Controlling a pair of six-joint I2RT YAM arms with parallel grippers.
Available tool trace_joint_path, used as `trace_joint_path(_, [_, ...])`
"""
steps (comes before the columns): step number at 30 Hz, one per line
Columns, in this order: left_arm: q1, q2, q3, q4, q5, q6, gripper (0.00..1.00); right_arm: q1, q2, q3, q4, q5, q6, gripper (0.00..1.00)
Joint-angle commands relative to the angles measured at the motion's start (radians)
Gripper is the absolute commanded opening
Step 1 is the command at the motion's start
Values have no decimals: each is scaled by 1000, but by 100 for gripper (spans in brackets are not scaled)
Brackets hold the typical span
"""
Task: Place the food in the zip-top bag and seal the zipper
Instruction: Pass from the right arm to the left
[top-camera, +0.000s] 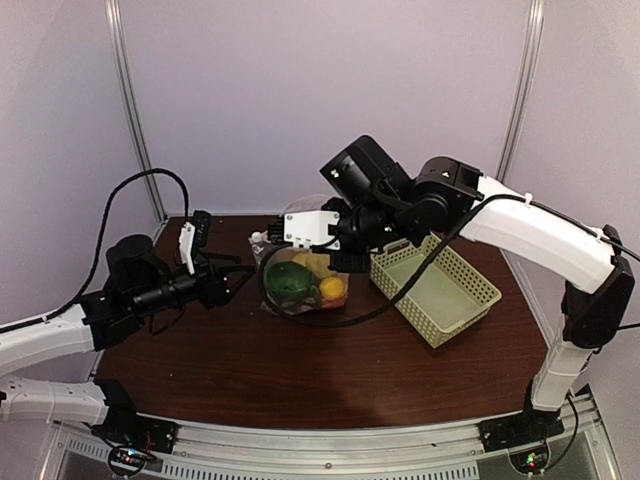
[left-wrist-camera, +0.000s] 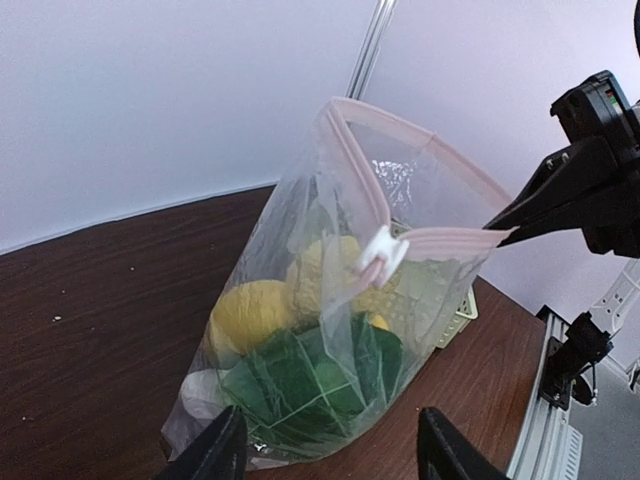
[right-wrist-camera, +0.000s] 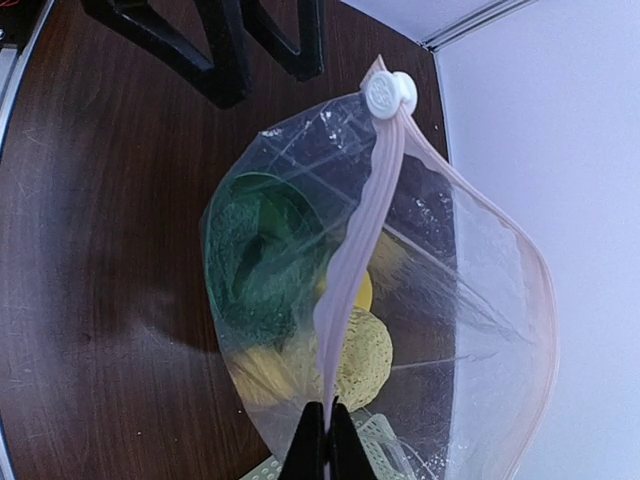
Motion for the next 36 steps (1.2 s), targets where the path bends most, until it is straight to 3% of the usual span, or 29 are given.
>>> trace_joint_path(1, [-5,53,35,125,9,34,57,-3,-20,49,0,-14,20,0])
trace_joint_path(14, [-4,218,106,280,71,87,47,-4,-17,43,-1,-20,27,0])
trace_joint_path(30, [-1,238,117,320,67,137,10,-39,-24,-1,27,21,37,0])
trace_joint_path(36, [-2,220,158,220,75,177,0,-68,-21,7,58,92,41,0])
